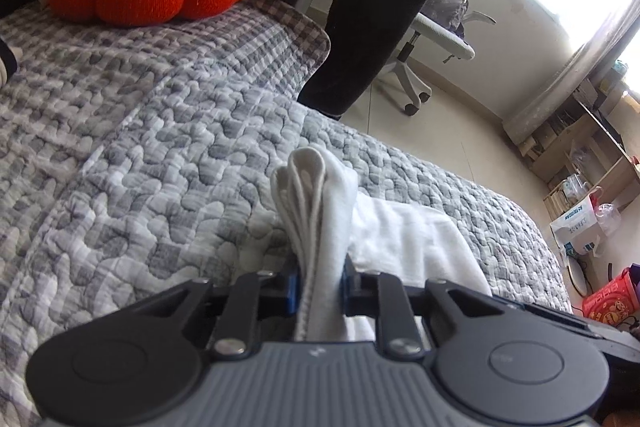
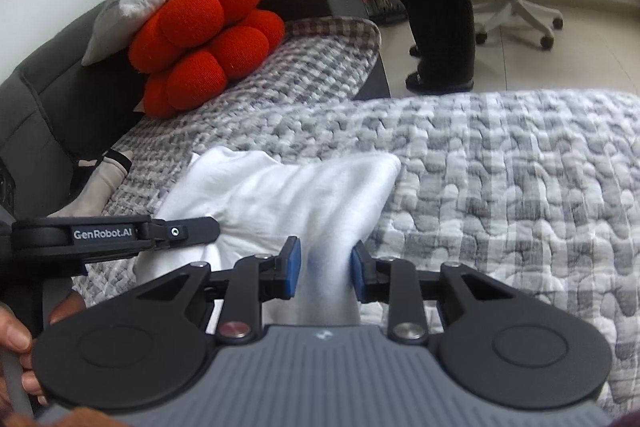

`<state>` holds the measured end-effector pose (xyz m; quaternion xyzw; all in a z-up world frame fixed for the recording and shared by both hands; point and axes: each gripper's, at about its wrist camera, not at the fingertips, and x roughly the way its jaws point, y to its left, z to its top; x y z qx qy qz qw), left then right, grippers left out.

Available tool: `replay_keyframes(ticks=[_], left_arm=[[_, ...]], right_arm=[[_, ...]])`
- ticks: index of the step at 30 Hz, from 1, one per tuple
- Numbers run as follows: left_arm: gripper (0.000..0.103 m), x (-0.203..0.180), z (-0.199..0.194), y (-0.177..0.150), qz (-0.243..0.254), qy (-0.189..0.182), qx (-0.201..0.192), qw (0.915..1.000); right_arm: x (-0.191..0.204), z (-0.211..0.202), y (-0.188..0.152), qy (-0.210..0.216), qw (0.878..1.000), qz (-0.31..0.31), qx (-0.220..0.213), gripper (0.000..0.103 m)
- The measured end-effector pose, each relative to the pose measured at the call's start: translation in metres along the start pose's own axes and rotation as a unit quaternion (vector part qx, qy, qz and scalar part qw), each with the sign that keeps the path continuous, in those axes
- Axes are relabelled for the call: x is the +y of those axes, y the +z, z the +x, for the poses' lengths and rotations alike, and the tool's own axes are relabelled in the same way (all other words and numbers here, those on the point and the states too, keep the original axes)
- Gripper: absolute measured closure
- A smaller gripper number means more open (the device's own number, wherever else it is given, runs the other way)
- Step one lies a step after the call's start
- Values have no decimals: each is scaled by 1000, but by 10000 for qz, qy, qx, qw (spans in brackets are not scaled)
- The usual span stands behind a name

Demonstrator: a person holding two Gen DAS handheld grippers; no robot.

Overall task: Fold clothes
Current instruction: 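Carry the held bundle with both grippers toward the grey sofa seat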

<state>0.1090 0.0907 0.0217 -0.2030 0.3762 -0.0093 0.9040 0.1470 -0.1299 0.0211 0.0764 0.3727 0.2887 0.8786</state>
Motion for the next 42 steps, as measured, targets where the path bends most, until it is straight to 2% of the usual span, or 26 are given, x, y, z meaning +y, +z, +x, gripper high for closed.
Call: replay_keyframes(ticks=[8,13,18,20,25,28,29,32,37,42], left_arm=[[84,-9,-5,-1,195,157,-82,9997],[84,-9,-3,-2,244,228,-54,9994],[84,-10,-3,-3,301,283,-60,9991],[84,-11,-2,-4,337,326,-55,9989],[84,-11,-1,-4,404,411,-43,9983],[84,-11,-4,-2,410,403,-81,9983],[84,-12,-6,-1,424,422,-122,9981],[84,-14,-13,2,453,443,-269,9976],[85,-6,-22,11,191,231,-301,9991],[85,-8,-33,16,257,170,-481,9984]], right_arm=[[2,-6,3,-78,9997,-96,-209,81],[-1,1,1,-138,9999,-84,-31,81],[-8,8,-2,-166,9997,71,193,78],[-8,10,-4,-155,9995,86,271,68],[1,13,-9,-195,9994,-83,291,67],[11,11,-9,-259,9991,-296,156,82],[14,9,-9,-285,9989,-352,75,83],[19,3,-8,-269,9987,-397,-156,86],[25,1,-7,-278,9979,-467,-339,87],[30,-4,-7,-237,9971,-529,-503,87]])
